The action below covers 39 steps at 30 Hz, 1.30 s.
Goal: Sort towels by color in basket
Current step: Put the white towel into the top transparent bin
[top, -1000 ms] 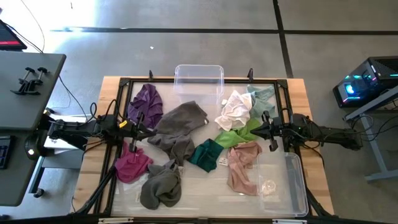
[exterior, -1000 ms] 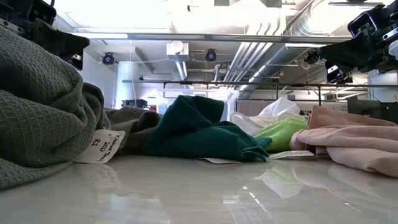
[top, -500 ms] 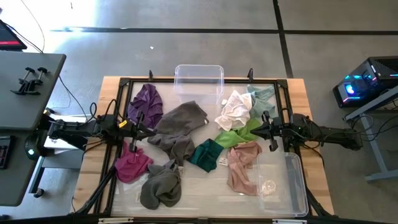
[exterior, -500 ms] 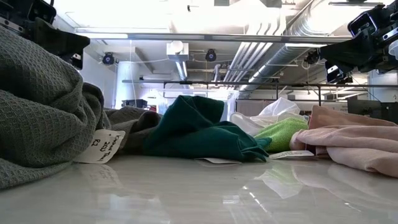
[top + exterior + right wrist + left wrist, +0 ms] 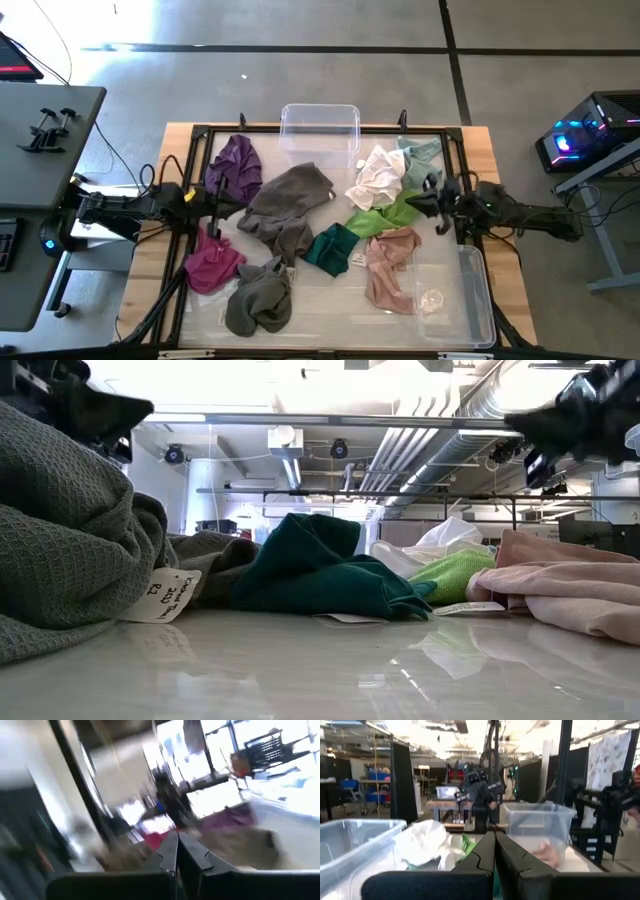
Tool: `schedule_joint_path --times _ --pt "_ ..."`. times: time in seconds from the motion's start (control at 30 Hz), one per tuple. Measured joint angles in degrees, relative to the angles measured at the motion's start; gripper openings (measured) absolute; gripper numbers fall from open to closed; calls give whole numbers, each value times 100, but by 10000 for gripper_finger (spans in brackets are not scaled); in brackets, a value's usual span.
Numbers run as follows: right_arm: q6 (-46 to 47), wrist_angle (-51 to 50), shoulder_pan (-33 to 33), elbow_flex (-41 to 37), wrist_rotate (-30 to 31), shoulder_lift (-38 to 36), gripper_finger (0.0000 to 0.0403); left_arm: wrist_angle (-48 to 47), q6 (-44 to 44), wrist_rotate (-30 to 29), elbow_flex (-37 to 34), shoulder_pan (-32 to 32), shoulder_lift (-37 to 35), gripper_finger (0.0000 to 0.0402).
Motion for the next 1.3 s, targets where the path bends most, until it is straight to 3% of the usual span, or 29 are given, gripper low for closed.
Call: schedule_joint_path --times 0.1,0.23,0.4,0.67,0.8,1.0,1.17,1.3 --pt "646 612 -4 52 723 42 0 -18 0 0 0 0 2 0" --pt "720 318 67 743 1146 392 0 -82 129 -73 0 0 20 0" --pt "427 -1452 140 2303 1788 1824 0 -30 337 -111 0 0 17 0" --pt "805 -4742 -447 4903 1629 4888 8 511 137 -423 0 5 13 0" --pt "649 -5953 -969 5746 995 6133 46 589 138 -566 0 7 13 0" --pt "-864 -5990 -1341 6145 132 7610 143 593 -152 -570 0 7 13 0" --pt "-1973 -5991 -1546 6205 345 8543 218 593 -188 -657 0 7 13 0" --pt "-2032 -6097 -1699 6191 761 9206 238 562 -440 -959 0 7 13 0"
